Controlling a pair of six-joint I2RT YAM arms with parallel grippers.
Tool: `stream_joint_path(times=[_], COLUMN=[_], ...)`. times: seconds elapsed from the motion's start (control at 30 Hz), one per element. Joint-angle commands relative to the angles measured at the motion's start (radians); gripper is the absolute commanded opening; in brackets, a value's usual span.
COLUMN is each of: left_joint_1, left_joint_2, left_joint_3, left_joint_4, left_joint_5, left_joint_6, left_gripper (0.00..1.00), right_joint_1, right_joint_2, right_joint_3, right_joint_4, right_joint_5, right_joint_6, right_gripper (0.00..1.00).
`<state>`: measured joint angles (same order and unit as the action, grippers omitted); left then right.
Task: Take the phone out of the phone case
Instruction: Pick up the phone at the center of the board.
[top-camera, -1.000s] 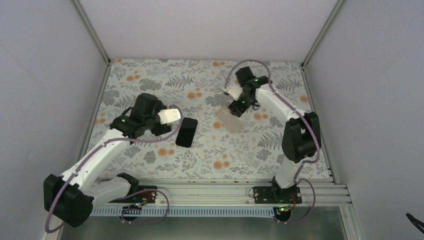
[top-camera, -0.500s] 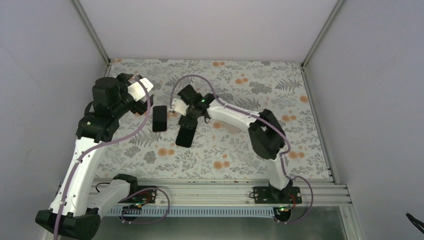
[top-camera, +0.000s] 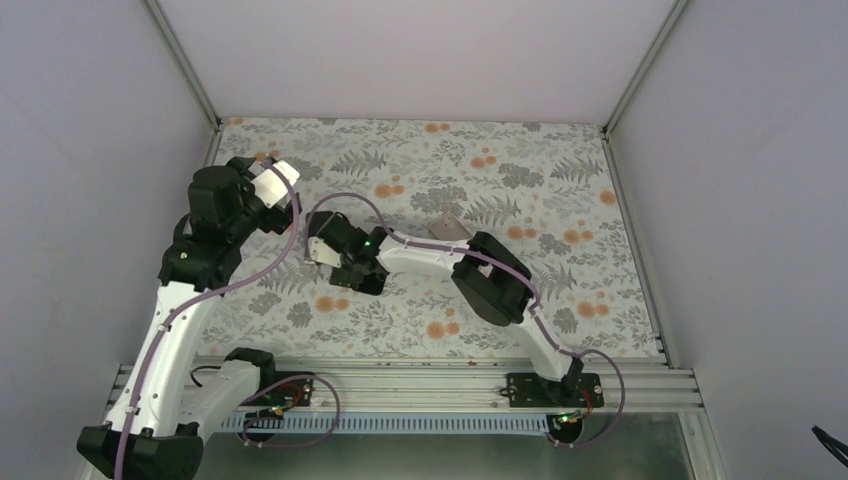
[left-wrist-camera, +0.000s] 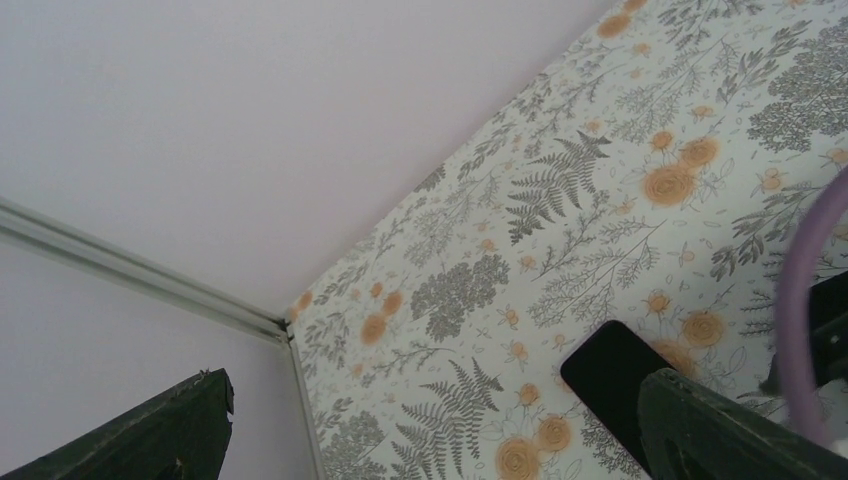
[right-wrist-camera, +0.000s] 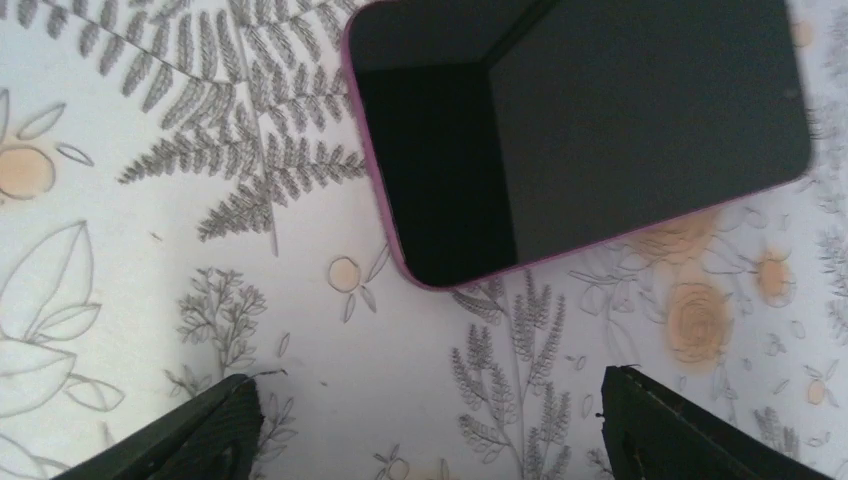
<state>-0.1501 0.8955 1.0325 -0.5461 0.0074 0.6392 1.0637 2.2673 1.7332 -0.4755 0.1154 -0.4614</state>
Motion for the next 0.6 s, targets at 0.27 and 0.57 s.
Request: stream_joint_path(times=[0.27, 0.57], left_joint_1=[0.033, 0.041], left_joint_2=[0.001, 0.014], left_joint_3=[-0.038, -0.052], left_joint_4=[0.069, 0.077], left_joint_5=[0.045, 0.087], left_joint_6=[-0.033, -0.056], left_gripper=[1.00, 1.00], right_joint_1=[-0.061, -0.181], right_joint_2=[-0.280, -0.318], right_joint_3=[-0.465, -0.490], right_joint_4=[0.182, 0.096], right_joint_5=[0.199, 0.018], right_joint_6=[-0.047, -0.026], right_gripper=[0.87, 0.89])
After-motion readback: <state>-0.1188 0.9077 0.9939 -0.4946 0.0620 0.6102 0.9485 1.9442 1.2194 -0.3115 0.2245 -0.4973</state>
